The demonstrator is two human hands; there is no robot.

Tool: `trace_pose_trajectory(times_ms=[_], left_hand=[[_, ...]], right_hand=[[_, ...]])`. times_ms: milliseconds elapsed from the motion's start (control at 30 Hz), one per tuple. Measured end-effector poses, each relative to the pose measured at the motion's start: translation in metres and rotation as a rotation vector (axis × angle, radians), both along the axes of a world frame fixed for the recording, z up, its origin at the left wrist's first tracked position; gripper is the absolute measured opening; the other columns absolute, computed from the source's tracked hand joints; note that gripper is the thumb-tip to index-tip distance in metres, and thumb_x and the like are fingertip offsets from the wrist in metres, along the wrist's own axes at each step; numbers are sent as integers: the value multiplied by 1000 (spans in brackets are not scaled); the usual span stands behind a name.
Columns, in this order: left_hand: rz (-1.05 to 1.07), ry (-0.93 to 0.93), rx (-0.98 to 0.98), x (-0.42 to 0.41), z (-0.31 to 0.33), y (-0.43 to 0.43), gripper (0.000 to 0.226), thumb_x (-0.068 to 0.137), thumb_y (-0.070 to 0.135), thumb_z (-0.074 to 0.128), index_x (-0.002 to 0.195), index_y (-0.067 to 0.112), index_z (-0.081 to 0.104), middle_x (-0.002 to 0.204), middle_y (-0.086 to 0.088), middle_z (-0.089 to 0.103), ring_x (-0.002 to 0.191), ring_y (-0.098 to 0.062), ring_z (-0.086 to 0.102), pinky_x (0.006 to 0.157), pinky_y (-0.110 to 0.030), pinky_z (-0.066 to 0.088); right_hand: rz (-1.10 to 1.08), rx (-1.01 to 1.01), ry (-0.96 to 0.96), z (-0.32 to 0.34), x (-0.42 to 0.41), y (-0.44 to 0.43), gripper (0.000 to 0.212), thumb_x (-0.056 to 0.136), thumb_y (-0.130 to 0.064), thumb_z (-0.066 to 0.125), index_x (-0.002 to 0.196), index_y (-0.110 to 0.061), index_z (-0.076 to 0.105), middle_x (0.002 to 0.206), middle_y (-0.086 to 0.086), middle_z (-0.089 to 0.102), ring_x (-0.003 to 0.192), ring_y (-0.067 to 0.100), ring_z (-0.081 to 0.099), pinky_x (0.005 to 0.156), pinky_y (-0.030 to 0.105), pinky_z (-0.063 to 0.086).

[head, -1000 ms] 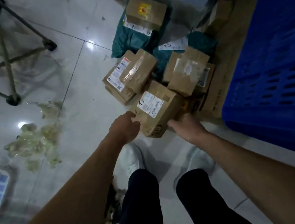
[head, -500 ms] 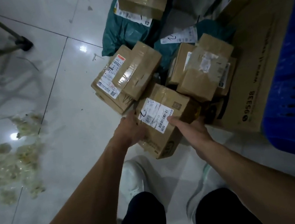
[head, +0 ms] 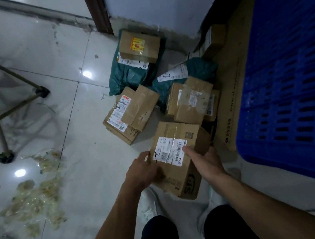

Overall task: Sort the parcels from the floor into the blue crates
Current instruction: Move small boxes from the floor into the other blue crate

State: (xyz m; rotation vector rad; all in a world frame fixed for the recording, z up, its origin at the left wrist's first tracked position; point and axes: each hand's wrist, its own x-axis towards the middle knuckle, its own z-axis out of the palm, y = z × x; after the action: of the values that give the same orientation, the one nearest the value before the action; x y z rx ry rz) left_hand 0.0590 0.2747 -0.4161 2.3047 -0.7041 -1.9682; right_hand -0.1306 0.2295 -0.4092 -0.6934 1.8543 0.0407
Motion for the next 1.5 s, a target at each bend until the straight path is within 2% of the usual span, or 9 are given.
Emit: trace_pose_trajectory(times_ms=[300, 467, 600, 700, 867, 1133, 1267, 1400, 1500], left_hand=[[43, -78, 4, 15, 105, -2, 58, 90, 42, 57, 146, 30, 46, 142, -9, 54, 122, -29, 57, 105, -47, 48], [181, -120, -52, 24, 193, -3, 37, 92, 30, 61, 128, 20, 60, 86, 2, 70, 77, -9, 63, 71, -29, 50], [233, -166, -137, 32, 264, -4, 26, 96, 30, 57, 119, 19, 63, 71, 2, 66, 71, -10, 60, 63, -28, 44], [198, -197, -189, 40, 324, -7, 21, 99, 38, 55, 112, 24, 64, 74, 8, 64, 70, -5, 58, 63, -25, 46], [145, -178, -258, 52, 406, -17, 59, 81, 68, 49, 120, 30, 70, 113, 5, 73, 100, -20, 68, 91, -43, 57], [185, -70, -318, 22, 504, -33, 27, 93, 35, 54, 101, 17, 72, 101, -3, 72, 99, -23, 67, 91, -45, 57], [201, 80, -328, -1, 522, -40, 18, 93, 39, 62, 99, 23, 66, 110, -4, 70, 102, -24, 66, 85, -38, 56], [121, 169, -294, -30, 541, -51, 50, 89, 58, 64, 124, 23, 55, 121, -3, 59, 116, -28, 58, 99, -44, 52], [43, 231, -276, -56, 555, -57, 64, 83, 62, 67, 132, 24, 53, 129, -4, 59, 117, -27, 59, 96, -43, 55]], right_hand=[[209, -54, 29, 116, 11, 15, 103, 84, -72, 59, 158, -16, 16, 144, 13, 41, 130, 32, 45, 95, 36, 41], [192, -57, -6, 195, 21, 18, 107, 80, -78, 55, 159, -21, 11, 148, 10, 40, 135, 33, 42, 104, 40, 39], [177, -98, -48, 266, 27, 19, 107, 75, -82, 55, 158, -27, 16, 143, 5, 44, 130, 29, 49, 107, 44, 42], [198, -180, -86, 319, 28, 22, 100, 73, -82, 56, 154, -33, 23, 137, -1, 48, 123, 24, 54, 103, 43, 47], [124, -283, -137, 397, 25, 19, 106, 60, -90, 60, 149, -38, 33, 136, -11, 57, 119, 18, 60, 101, 47, 50], [-10, -383, -222, 501, 0, 0, 83, 76, -66, 71, 142, -25, 41, 126, -9, 58, 111, 13, 59, 96, 38, 50], [-108, -421, -234, 528, -37, -9, 86, 73, -67, 73, 141, -25, 42, 129, -6, 57, 111, 14, 60, 96, 39, 52], [-218, -454, -296, 551, -81, -12, 87, 74, -66, 74, 142, -23, 42, 128, -2, 61, 110, 16, 63, 97, 42, 54], [-292, -467, -333, 562, -115, -11, 88, 75, -64, 75, 144, -22, 42, 128, 2, 63, 109, 18, 65, 96, 43, 55]])
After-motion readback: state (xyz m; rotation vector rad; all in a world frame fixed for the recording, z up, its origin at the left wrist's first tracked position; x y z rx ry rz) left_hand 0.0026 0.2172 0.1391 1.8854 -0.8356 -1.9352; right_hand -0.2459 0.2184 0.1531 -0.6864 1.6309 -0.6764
